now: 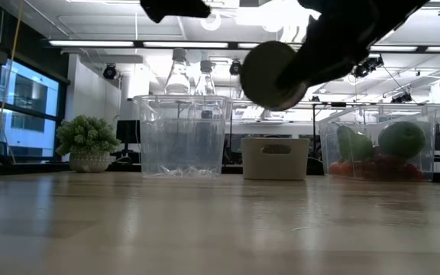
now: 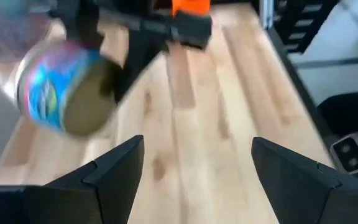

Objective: Pick & Place Food Item
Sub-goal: Put the blue tuna can into the bin

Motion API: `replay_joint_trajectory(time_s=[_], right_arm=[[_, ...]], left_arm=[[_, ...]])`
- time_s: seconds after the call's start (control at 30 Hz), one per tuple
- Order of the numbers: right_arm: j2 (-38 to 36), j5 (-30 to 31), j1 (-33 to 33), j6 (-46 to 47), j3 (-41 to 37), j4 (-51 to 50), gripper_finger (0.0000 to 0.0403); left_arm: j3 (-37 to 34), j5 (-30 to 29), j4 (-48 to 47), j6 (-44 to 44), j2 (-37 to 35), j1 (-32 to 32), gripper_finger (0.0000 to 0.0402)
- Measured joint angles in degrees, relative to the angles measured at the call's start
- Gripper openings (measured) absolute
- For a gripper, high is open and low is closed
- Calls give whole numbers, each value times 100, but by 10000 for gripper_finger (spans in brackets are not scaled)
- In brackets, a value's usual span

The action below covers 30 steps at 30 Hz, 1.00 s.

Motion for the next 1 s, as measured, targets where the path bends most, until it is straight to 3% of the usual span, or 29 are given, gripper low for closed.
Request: replay_joint_trajectory(time_s=[0.27, 0.37, 0.5, 0.67, 0.87, 1.0], right_arm=[[-990, 903, -767, 1098, 0, -1253, 171], [-1128, 600, -1477, 835, 0, -1247, 171], [-1018, -241, -2569, 598, 0, -1102, 171], [-787, -459, -3518, 337, -7, -1030, 171], [-806, -1150, -4341, -1085, 18, -389, 171], [-790, -1631, -4754, -1853, 267, -665, 171]], left_arm=[[0, -41, -819, 13, -415, 1, 288], [-3, -126, -1092, 15, -444, 1, 288], [-161, -199, -1203, 32, -446, 5, 288], [-461, -194, -1159, -85, -442, 3, 289], [-690, -194, -1071, -165, -442, 5, 289], [-708, -192, -996, -140, -442, 3, 289]])
